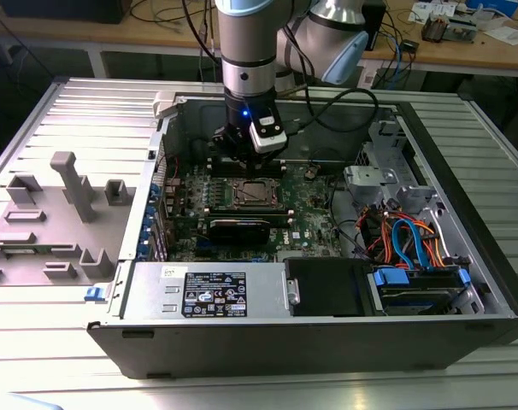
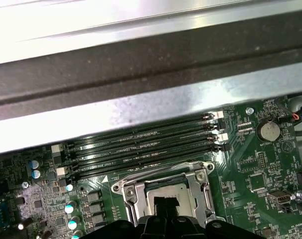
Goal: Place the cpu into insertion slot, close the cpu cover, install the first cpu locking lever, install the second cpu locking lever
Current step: 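Install the first cpu locking lever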
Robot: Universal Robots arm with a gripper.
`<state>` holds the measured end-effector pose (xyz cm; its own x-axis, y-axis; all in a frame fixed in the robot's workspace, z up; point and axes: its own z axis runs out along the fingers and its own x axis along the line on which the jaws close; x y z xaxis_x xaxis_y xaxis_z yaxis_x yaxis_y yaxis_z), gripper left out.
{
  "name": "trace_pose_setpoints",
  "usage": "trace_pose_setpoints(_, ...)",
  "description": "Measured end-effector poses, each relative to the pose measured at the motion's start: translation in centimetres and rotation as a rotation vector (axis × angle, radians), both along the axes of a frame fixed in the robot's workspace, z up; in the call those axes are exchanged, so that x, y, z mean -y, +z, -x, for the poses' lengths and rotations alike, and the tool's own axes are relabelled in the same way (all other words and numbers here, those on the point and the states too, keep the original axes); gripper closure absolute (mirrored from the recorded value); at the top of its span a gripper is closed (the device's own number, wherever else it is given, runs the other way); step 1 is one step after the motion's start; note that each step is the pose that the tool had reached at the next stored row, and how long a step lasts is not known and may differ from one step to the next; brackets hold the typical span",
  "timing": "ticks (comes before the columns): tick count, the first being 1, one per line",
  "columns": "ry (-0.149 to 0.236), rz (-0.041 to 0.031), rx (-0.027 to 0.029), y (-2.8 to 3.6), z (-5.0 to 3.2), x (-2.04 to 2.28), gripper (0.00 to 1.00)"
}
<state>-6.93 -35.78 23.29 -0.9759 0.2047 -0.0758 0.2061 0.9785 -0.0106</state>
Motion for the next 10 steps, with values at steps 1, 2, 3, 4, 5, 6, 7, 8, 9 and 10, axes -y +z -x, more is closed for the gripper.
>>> trace_pose_setpoints(1,0.000,0.0001,-0.0002,0.01,0.00,0.00,0.89)
trace_pose_setpoints(2,0.000,0.0000,-0.0051,0.01,-0.01,0.01,0.89)
trace_pose_setpoints(3,0.000,0.0003,-0.0195,0.00,-0.03,0.01,0.89)
trace_pose_setpoints(4,0.000,0.0002,-0.0351,-0.01,-0.05,0.01,0.89)
trace_pose_setpoints(5,0.000,0.0003,-0.0371,-0.01,-0.04,0.01,0.89)
trace_pose_setpoints(6,0.000,0.0003,-0.0377,-0.01,-0.04,0.01,0.89)
trace_pose_setpoints(7,0.001,0.0003,-0.0379,-0.01,-0.05,0.01,0.89)
trace_pose_setpoints(8,0.007,0.0004,-0.0379,-0.02,-0.06,0.01,0.89)
trace_pose_setpoints(9,0.020,0.0005,-0.0379,-0.03,-0.08,0.01,0.89)
trace_pose_setpoints(10,0.030,0.0007,-0.0379,-0.04,-0.09,0.01,0.89)
